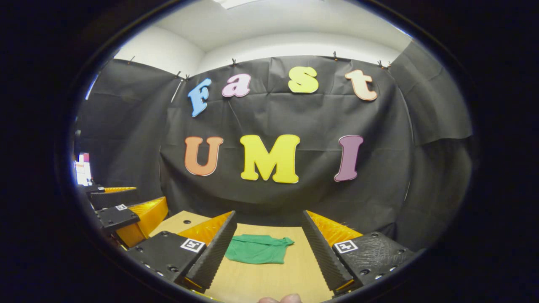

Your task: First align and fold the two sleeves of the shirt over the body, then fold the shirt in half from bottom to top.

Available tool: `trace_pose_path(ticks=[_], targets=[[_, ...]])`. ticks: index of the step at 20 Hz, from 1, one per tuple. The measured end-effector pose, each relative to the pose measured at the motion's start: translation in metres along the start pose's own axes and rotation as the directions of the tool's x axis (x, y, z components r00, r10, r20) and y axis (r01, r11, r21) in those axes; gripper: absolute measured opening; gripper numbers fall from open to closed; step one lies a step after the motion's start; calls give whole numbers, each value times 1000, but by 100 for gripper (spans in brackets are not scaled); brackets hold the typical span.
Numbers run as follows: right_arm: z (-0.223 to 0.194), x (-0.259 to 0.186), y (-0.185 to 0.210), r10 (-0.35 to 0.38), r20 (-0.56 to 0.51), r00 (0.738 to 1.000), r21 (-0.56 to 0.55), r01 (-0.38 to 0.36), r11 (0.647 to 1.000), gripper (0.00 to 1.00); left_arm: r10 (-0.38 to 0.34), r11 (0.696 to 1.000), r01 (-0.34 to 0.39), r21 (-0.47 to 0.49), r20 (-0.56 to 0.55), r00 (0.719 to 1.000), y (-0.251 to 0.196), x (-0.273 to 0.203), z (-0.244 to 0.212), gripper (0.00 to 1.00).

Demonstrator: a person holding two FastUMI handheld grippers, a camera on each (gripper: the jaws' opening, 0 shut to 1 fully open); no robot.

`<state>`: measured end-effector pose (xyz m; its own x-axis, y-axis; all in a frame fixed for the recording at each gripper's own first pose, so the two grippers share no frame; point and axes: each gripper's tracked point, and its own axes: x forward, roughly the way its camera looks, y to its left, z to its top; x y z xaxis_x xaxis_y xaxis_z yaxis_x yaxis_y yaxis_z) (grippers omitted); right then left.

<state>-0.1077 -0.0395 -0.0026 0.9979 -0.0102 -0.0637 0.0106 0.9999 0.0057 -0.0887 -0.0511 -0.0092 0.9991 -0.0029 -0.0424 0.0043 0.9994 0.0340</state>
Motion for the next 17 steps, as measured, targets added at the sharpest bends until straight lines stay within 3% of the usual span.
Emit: trace_pose_path(ticks=[17], targets=[[14, 32, -25, 8, 37, 999, -2, -8, 1000, 95, 39, 999, -39, -9, 19, 999, -12, 21, 10, 100]])
